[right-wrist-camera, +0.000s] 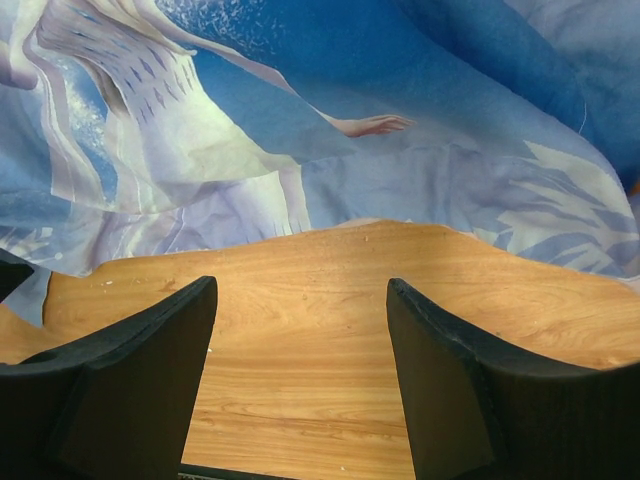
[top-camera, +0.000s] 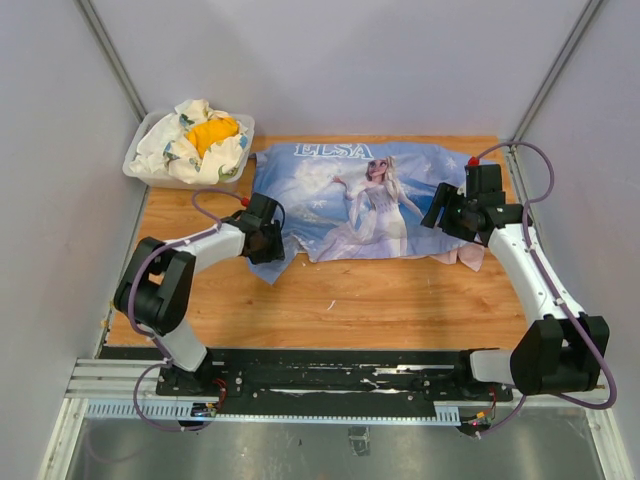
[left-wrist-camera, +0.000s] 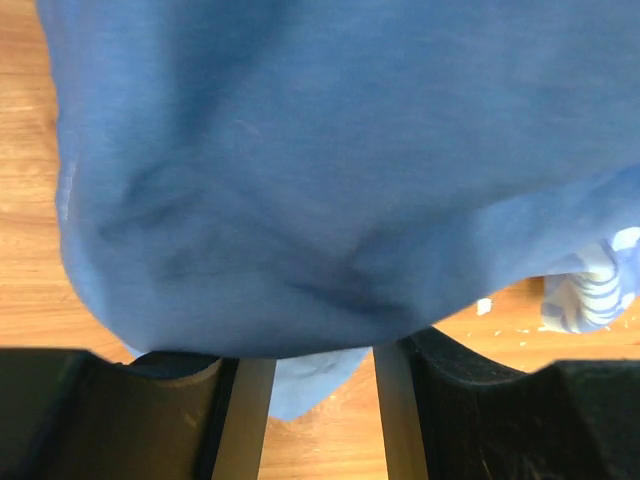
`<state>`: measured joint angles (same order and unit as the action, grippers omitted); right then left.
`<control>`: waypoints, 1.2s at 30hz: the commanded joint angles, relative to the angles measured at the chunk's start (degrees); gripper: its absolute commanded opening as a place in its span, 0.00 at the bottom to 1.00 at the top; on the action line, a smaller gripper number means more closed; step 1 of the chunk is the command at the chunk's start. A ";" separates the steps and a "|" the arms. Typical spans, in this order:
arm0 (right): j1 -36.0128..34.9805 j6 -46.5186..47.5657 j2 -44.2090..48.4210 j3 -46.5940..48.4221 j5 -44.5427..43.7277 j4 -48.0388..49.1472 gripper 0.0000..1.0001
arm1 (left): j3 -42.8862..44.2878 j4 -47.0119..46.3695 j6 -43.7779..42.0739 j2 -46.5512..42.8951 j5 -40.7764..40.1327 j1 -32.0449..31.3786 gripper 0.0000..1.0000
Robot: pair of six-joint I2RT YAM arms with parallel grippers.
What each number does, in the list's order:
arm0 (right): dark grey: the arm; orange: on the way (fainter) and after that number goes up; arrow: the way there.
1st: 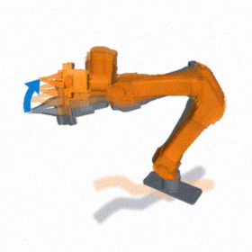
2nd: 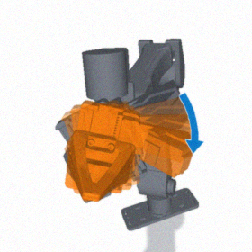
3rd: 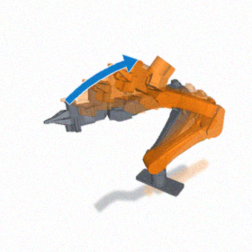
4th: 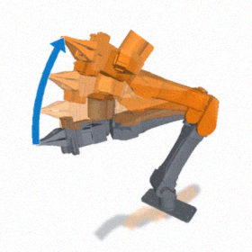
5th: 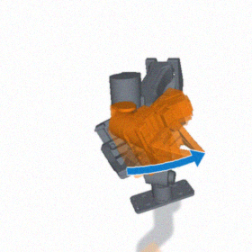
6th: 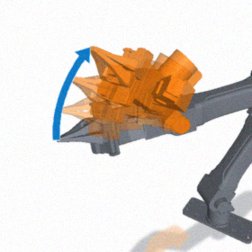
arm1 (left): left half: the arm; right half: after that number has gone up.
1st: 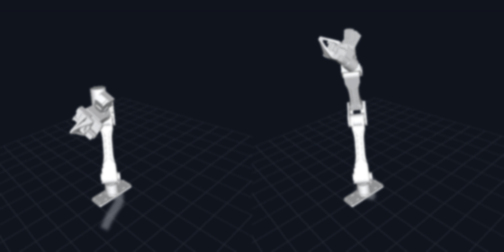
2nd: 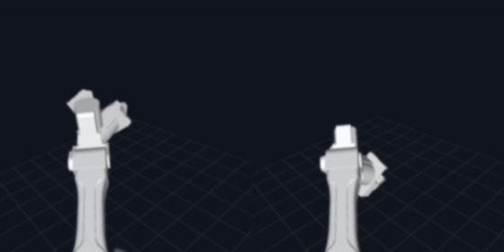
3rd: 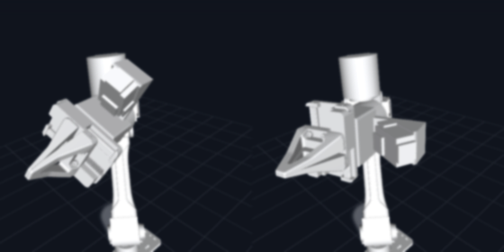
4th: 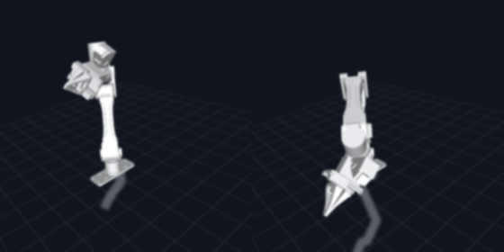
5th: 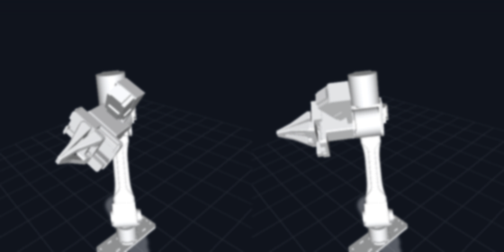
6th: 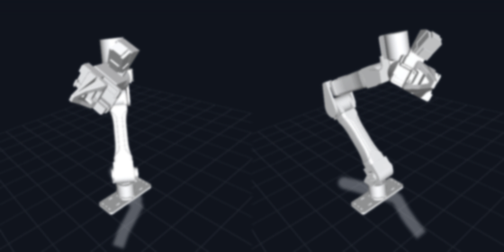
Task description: Put the pillow into the pillowcase
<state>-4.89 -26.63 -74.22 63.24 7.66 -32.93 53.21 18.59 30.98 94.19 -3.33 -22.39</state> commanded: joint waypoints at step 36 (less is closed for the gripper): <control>-0.74 -1.48 2.12 -5.14 2.66 2.70 0.70 | -18.48 16.07 15.04 -15.62 -5.53 1.86 0.00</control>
<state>-4.89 -27.11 -73.87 59.55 9.04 -32.10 38.59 24.25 41.15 80.03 -7.03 -23.22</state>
